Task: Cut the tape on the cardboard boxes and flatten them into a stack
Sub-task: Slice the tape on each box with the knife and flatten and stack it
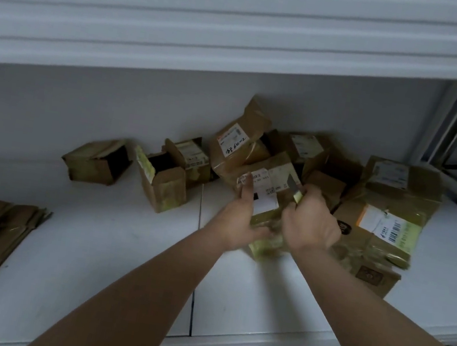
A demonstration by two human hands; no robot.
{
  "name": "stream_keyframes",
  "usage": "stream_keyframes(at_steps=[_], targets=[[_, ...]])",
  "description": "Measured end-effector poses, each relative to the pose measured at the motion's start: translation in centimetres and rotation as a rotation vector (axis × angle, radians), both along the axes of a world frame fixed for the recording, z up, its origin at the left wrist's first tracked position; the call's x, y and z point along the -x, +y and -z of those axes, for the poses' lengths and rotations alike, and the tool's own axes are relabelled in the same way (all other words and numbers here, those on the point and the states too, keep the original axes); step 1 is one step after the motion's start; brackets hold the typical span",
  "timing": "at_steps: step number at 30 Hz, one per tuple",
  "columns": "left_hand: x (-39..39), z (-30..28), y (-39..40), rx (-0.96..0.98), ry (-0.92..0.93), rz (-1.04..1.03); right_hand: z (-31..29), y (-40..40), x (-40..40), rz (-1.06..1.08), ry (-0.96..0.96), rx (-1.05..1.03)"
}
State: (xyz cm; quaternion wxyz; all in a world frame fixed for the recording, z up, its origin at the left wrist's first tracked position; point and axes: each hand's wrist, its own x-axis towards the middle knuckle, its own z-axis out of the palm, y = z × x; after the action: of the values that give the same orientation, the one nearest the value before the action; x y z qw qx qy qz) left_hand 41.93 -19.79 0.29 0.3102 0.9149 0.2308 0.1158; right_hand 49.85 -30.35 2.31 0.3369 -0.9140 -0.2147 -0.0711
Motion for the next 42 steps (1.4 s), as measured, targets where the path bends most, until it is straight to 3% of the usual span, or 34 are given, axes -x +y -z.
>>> stream_keyframes(at_steps=[10,16,22,27,42], targets=[[13.1,-0.4,0.5,-0.291,-0.083,-0.171,0.0,1.9,9.9,-0.126,0.040,-0.183],[21.7,-1.4,-0.1,-0.363,-0.012,-0.245,-0.3,2.3,17.2,-0.208,0.103,-0.209],[26.9,-2.5,-2.2,-0.671,0.160,-0.243,-0.4,3.7,20.6,-0.423,0.205,-0.273],[28.8,-1.2,-0.9,-0.767,0.180,-0.262,0.1,3.5,20.4,-0.329,0.256,-0.217],[24.2,-1.6,3.8,-0.474,0.365,-0.181,3.4,0.3,18.4,-0.238,0.237,-0.110]])
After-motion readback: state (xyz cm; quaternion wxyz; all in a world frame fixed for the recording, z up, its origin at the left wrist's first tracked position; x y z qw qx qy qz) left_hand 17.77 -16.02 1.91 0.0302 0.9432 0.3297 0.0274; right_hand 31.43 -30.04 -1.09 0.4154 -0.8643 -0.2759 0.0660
